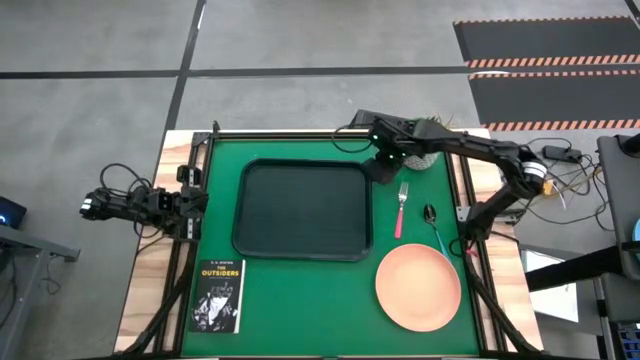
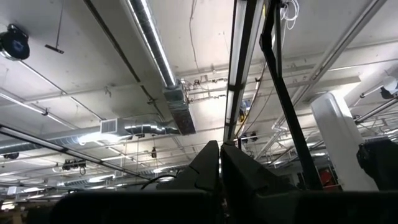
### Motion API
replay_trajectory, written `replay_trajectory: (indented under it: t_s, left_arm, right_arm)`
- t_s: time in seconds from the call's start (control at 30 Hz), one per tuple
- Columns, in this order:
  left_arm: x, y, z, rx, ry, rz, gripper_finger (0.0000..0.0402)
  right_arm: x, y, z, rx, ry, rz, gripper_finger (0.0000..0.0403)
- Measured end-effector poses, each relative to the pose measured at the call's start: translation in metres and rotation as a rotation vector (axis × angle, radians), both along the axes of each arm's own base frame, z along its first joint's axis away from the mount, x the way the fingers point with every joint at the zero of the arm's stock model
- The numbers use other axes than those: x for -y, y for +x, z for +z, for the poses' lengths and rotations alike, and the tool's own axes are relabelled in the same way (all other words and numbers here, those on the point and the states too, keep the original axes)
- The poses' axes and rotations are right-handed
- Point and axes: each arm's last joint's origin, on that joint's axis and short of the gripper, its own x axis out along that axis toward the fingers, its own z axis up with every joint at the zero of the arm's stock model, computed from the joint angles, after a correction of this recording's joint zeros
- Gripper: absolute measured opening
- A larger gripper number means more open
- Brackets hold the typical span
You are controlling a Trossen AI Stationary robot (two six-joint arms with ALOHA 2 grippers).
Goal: Pick and place plate/cup/fork/spoon on tray
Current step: Put the red cup on the top right of the black tray
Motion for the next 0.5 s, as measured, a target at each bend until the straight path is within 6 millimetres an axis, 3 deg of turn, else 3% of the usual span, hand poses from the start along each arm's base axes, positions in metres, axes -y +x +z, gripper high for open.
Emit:
replay_trajectory:
  t_s: [0.17, 0.5]
  left_arm:
    - [0.000, 0.000, 0.000, -0.004, 0.000, -0.001, 0.0000]
    - [0.000, 0.000, -0.001, -0.005, 0.000, -0.001, 0.0000]
  right_arm:
    - [0.006, 0.008, -0.011, -0.032, 0.037, 0.013, 0.0036]
    - [0.010, 0.011, -0.019, -0.076, 0.012, 0.001, 0.0161]
